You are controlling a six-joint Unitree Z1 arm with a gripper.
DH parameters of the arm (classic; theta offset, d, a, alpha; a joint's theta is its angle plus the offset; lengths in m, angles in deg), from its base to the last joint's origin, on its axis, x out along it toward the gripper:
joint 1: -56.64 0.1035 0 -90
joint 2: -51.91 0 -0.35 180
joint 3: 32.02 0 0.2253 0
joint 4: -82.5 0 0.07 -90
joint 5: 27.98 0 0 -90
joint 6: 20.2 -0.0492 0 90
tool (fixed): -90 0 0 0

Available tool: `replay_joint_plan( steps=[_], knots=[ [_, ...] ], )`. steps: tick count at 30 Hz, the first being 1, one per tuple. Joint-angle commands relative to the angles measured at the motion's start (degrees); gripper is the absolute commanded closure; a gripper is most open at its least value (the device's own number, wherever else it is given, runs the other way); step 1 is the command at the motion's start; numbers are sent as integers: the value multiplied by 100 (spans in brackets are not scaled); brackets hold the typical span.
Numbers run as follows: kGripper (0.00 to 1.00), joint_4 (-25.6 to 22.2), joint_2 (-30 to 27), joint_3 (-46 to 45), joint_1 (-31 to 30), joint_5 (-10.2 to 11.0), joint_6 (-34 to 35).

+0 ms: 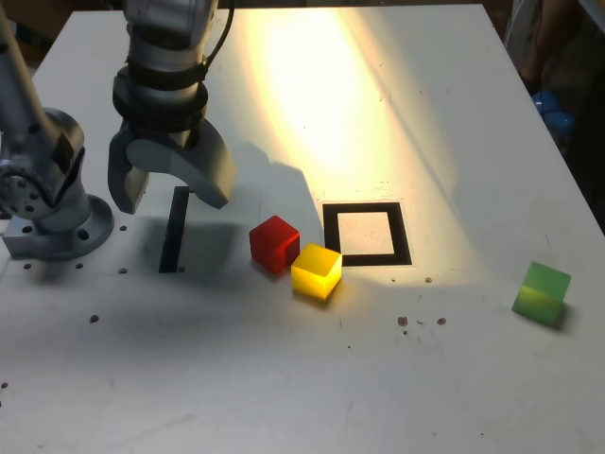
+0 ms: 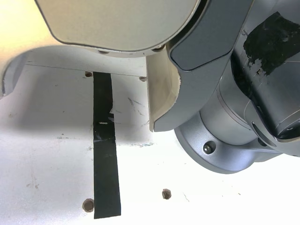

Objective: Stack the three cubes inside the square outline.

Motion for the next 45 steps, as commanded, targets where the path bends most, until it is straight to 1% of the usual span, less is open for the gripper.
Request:
replay_joint_plan(
  steps=[1,17,27,30,34,39,45],
  knots=[
    [0,-28,14,-5,10,-8,6],
    [0,-63,24,20,10,-8,14],
    [0,-329,200,370,10,-47,227],
    [0,-360,290,493,10,-96,286],
    [0,-371,400,666,9,-236,360],
    [1,-419,608,1021,-79,-346,623],
    [1,-715,963,1744,-275,-315,1322]
  ],
)
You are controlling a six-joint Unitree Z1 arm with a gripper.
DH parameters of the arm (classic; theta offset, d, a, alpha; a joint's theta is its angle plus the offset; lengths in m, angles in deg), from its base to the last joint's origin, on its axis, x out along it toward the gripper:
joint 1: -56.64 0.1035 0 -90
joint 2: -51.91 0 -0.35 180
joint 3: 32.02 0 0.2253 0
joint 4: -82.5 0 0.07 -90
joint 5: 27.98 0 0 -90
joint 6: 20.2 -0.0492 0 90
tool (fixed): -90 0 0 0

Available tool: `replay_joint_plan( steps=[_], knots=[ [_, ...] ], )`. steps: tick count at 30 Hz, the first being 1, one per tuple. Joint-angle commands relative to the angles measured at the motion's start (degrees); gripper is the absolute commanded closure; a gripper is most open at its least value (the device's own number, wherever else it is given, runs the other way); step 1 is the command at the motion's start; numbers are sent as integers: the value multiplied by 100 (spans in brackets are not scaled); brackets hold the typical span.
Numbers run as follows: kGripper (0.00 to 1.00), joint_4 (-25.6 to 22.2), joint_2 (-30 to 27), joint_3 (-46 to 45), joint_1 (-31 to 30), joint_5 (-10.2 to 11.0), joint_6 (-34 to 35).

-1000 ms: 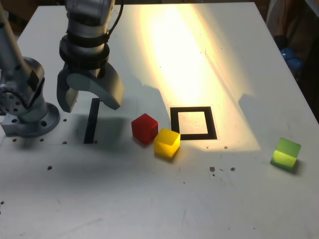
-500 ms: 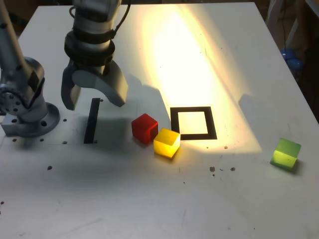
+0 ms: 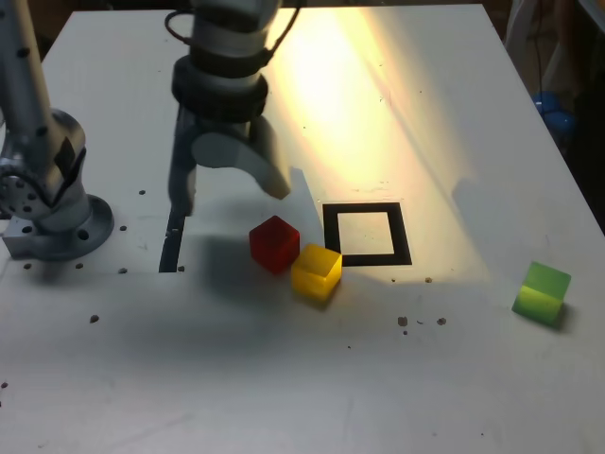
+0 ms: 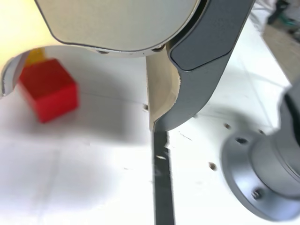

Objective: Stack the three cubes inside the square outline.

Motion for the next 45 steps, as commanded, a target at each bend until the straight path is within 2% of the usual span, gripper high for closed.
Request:
replay_joint_plan(
  steps=[1,7,12,25,39,45],
  knots=[
    [1,-140,105,184,-58,27,228],
    [1,-501,417,753,-204,10,1232],
    [1,-563,697,946,-213,-152,1562],
    [1,-139,1180,921,-210,-673,1654],
    [3,277,1344,512,21,-1010,1436],
    [10,304,1355,518,93,-1067,1345]
  ],
)
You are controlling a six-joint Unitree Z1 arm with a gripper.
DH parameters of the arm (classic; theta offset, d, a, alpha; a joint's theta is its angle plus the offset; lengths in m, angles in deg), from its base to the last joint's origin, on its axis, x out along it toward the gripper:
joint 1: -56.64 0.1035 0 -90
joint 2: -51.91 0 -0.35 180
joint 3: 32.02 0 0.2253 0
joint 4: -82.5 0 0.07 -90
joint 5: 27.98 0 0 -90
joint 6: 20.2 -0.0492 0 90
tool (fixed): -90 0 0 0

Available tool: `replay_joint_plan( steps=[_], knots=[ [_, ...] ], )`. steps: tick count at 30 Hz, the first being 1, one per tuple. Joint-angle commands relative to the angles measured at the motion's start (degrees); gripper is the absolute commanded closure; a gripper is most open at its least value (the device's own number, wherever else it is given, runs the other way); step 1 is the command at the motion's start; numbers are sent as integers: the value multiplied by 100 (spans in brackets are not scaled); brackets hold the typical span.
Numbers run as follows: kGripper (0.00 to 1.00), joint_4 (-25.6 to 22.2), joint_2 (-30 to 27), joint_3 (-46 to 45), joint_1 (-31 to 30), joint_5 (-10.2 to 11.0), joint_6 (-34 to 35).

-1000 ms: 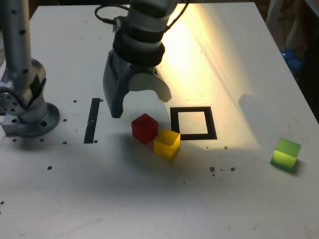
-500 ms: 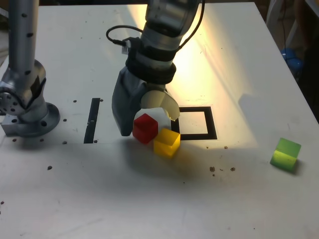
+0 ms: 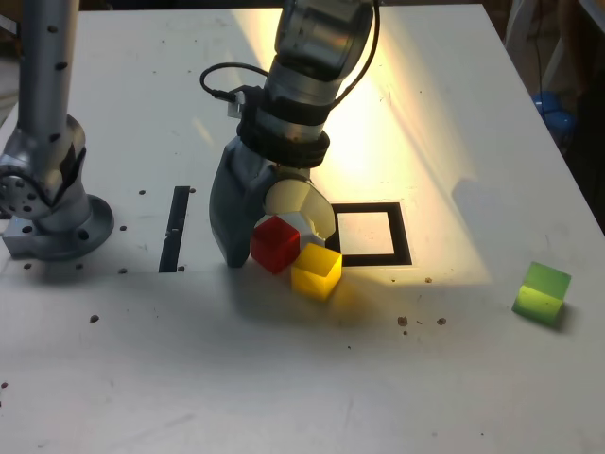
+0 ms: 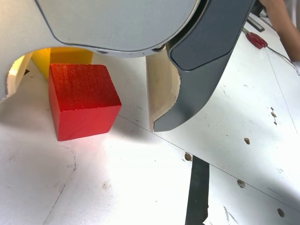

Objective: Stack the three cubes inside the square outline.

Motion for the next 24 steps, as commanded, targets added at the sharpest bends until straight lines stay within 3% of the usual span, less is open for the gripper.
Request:
replay_joint_plan(
  steps=[1,8,19,24],
  knots=[
    [12,25,44,-5,37,-42,-55],
    [28,52,59,-26,98,-104,-105],
    [36,331,72,-107,244,-121,-229],
    [46,448,95,-133,257,-121,-244]
  ],
)
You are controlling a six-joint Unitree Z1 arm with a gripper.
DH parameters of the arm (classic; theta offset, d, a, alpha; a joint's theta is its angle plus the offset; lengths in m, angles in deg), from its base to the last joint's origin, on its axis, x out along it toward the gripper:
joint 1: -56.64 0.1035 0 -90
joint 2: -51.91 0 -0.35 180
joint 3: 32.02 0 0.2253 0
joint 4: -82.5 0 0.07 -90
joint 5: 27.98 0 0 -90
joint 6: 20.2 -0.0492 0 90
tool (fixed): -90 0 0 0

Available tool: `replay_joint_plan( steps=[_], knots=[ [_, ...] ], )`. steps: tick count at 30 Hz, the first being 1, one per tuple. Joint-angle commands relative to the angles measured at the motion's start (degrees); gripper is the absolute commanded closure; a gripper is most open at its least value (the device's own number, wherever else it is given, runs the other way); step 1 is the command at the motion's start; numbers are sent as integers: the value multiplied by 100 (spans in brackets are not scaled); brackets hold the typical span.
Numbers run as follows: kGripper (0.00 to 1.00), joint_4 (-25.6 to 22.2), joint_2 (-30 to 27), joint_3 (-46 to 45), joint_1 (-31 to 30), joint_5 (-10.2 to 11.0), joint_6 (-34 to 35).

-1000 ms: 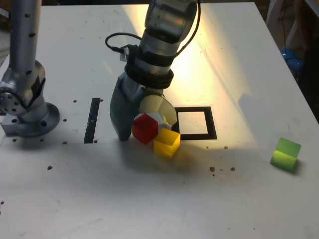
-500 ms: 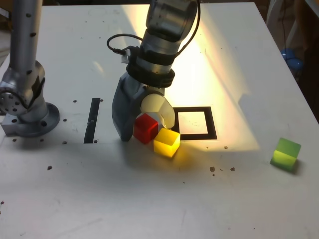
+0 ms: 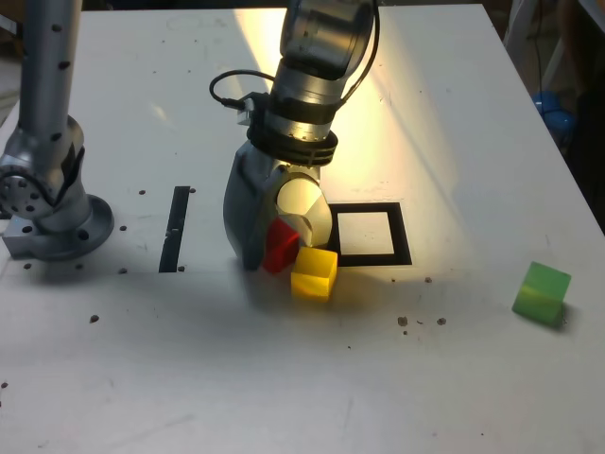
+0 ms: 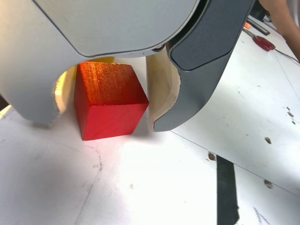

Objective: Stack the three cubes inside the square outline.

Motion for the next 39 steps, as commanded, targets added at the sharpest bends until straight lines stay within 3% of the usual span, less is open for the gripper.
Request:
replay_joint_plan(
  steps=[1,8,15,23,31,39],
  knots=[
    [48,22,43,-13,13,-9,-13],
    [67,81,53,2,13,107,-16],
    [67,-130,34,306,13,537,-102],
    [67,-817,80,1072,3,1085,-623],
    [67,-1375,364,1984,-103,1153,-1372],
    [67,-1586,605,2491,-132,1149,-1863]
  ],
)
